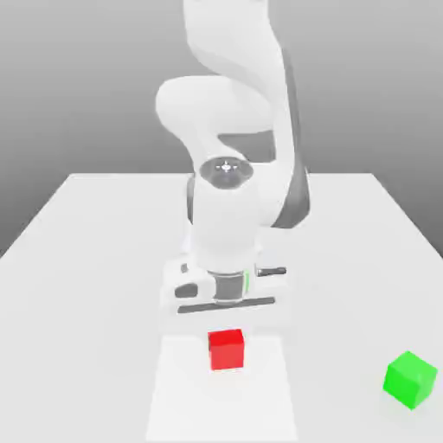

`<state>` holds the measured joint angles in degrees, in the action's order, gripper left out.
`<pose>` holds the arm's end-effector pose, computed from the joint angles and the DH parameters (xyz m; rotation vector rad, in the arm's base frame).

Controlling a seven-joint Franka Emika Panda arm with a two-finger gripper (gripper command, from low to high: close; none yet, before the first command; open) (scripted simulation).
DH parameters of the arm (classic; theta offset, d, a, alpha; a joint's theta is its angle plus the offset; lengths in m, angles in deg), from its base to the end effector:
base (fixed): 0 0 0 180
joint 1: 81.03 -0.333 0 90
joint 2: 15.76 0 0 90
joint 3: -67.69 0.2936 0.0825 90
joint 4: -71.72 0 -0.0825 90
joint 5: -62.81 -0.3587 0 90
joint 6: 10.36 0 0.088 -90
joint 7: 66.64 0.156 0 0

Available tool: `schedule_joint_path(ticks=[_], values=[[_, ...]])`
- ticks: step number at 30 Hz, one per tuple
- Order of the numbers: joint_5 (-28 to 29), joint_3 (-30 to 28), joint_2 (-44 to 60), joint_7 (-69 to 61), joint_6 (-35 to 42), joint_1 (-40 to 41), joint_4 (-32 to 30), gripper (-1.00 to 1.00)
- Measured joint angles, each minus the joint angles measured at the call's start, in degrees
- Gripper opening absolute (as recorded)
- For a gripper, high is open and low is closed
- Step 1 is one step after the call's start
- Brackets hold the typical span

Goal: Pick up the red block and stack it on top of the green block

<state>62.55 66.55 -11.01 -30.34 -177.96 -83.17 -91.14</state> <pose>0.3520 0.0056 0.1301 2.9910 -0.9589 0.0001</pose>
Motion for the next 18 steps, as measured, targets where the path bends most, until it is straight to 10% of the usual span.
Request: schedule_joint_path(ticks=[18], values=[[5.81,12.59,8.56,-13.38,15.87,-20.03,24.02,-1.0]])
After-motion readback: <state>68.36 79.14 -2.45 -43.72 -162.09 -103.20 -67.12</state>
